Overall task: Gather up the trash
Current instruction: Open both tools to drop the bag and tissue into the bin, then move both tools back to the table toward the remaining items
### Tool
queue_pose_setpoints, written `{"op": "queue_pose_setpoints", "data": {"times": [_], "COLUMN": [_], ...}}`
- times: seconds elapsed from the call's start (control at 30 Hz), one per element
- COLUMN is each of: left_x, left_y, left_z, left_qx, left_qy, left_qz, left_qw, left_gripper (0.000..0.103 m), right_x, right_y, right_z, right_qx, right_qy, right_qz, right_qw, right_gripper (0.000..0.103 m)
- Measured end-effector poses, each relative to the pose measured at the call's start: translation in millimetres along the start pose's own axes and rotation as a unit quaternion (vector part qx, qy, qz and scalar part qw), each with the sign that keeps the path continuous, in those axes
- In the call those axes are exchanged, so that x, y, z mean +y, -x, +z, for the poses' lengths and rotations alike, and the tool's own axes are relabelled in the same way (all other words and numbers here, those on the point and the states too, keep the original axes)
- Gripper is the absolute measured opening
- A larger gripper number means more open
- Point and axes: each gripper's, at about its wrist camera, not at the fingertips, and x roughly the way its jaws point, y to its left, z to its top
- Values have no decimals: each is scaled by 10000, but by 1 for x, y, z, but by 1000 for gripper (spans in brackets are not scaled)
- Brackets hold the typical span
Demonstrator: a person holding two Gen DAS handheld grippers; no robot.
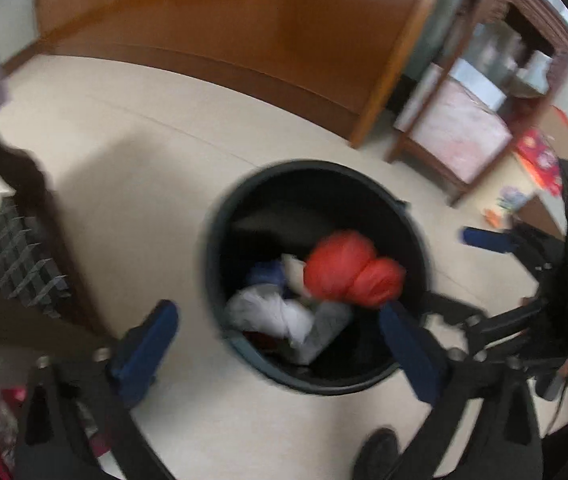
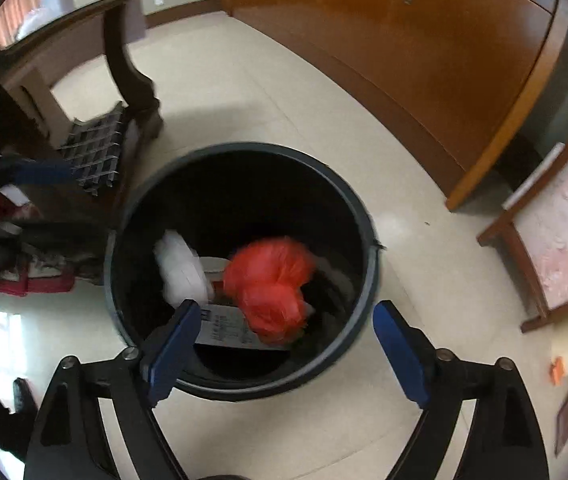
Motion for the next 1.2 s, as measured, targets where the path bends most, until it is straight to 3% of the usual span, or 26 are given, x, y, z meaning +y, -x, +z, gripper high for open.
{"op": "queue_pose_setpoints", "data": {"times": [0.07,0.23,0.37,0.5,0.73,1.03,1.2], "left_x": [4,9,22,47,101,156,179], "left_y": [17,77,135,179,243,283,302], "left_z": [-4,-9,-16,-29,-57,-95,-113], "left_qx": [-122,-648,-1228,-1491,-1948,-2186,-2259], "left_qy": [68,138,372,649,1169,1663,1817], "left_qz": [185,723,983,1295,1727,2282,2520], "left_qw": [9997,9952,9868,9782,9584,9341,9233], "left_gripper": [103,103,102,102,102,102,102], "right_x": [0,6,19,44,133,243,279], "right_y": [6,41,76,105,159,189,196], "right_z": [3,18,34,53,96,120,127], "right_qx": [-51,-448,-827,-1231,-2001,-2172,-2109], "right_qy": [7,-430,-762,-878,-594,295,577], "right_qz": [-195,-493,-479,-274,251,589,714], "right_qw": [9998,9969,9925,9881,9777,9739,9732], "right_gripper": [102,103,103,103,103,103,103]}}
